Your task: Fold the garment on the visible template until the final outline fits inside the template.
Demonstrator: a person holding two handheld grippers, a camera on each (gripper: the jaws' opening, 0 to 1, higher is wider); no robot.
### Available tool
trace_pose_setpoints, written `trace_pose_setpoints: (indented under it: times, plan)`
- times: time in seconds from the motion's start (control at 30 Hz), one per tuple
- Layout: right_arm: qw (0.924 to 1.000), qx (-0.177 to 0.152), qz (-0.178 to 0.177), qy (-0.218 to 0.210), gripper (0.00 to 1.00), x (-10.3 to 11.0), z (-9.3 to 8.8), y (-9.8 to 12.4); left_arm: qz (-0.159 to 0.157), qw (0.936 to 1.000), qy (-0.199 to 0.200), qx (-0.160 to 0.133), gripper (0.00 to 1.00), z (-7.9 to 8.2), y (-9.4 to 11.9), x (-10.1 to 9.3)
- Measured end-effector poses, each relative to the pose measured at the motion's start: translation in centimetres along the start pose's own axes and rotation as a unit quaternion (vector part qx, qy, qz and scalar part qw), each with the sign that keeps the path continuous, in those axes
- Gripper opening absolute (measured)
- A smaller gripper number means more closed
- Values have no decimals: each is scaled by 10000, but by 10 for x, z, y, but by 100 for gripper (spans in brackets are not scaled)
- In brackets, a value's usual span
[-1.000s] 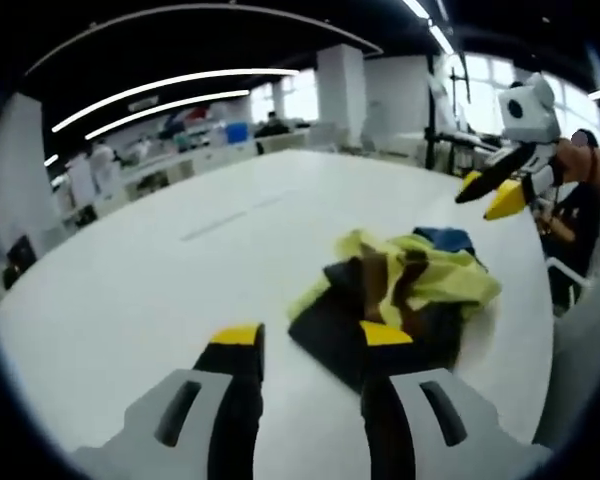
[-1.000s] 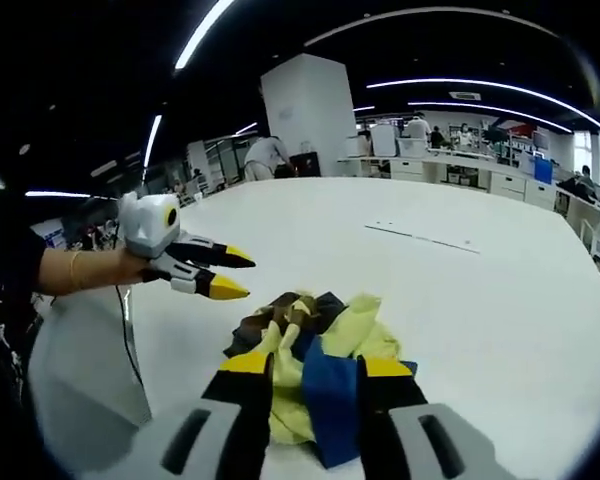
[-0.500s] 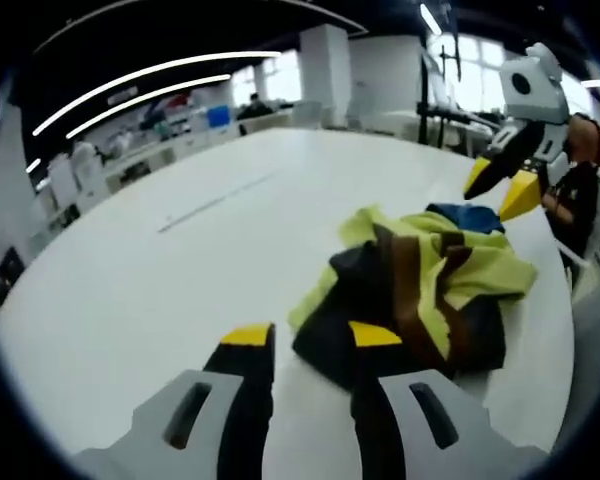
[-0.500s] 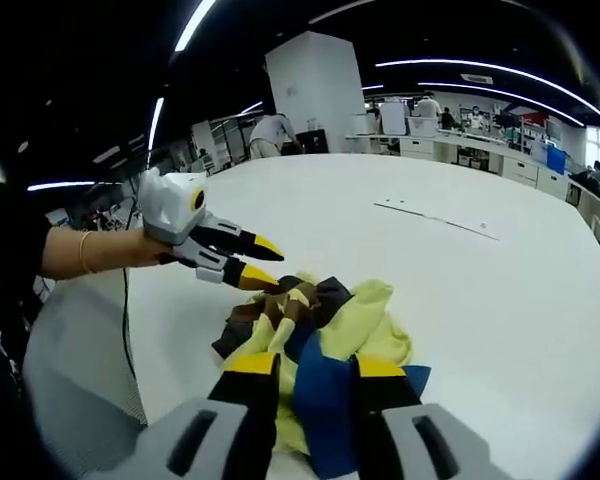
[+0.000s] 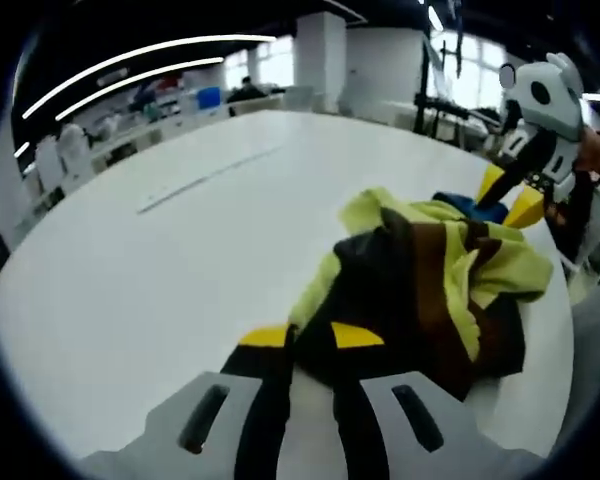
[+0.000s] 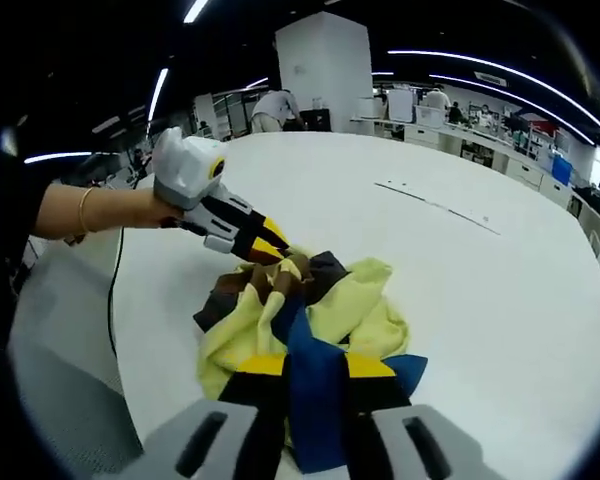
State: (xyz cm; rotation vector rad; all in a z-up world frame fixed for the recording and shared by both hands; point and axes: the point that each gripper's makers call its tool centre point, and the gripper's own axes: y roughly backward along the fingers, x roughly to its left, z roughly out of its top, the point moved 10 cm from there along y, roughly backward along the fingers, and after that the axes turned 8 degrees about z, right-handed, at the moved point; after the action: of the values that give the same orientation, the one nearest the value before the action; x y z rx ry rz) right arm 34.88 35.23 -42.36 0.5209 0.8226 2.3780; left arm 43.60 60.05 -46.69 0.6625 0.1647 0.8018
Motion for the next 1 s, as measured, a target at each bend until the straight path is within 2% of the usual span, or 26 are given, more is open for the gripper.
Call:
trace_pose_setpoints:
  times: [0.23, 0.37, 0.43, 0.53, 0.73, 1.0]
  plan:
    - [9999, 103, -113, 48, 11, 2, -3, 1, 67, 9993, -345, 146, 5, 1, 4, -4]
    - [9995, 137, -227, 154, 7, 2, -4, 1, 132, 9988, -410, 251, 2, 0, 6, -3]
    - [9992, 167, -270, 240, 1, 2, -5, 2, 140, 9987, -398, 291, 1, 1, 7, -4]
    - [9991, 144, -298, 268, 0, 1, -5, 3, 230, 9985, -378, 337, 1, 0, 11, -4]
    - [9984, -140, -483, 241, 0, -3, 0, 15, 355, 9992, -95, 134, 0, 1, 30, 0]
    - [9943, -701, -732, -335, 0, -20, 8, 36, 654, 9976, 55, -215, 0, 1, 61, 7]
